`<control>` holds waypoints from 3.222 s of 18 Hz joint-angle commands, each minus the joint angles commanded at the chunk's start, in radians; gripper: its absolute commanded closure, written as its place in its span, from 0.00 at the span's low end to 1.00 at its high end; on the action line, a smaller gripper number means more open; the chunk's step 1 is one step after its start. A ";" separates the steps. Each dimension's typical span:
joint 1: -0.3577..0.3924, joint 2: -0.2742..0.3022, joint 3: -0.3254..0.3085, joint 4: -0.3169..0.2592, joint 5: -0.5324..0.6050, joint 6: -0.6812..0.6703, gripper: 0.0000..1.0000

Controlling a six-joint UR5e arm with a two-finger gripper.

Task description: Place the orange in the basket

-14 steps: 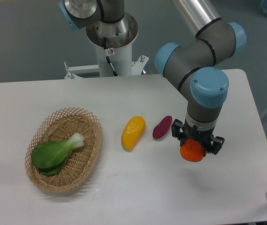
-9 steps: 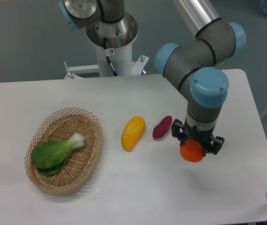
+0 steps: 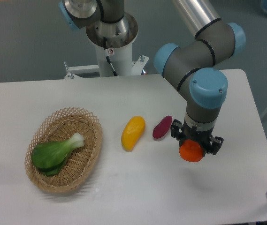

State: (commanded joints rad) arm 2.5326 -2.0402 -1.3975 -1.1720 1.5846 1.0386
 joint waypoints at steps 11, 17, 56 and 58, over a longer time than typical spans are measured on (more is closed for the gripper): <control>-0.187 -0.020 -0.040 0.011 0.052 -0.132 0.25; -0.301 -0.028 -0.037 0.009 0.052 -0.199 0.25; -0.582 -0.040 -0.090 0.160 0.063 -0.442 0.00; -0.525 -0.031 -0.164 0.315 0.058 -0.479 0.00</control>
State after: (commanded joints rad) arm 2.0077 -2.0709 -1.5613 -0.8566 1.6429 0.5601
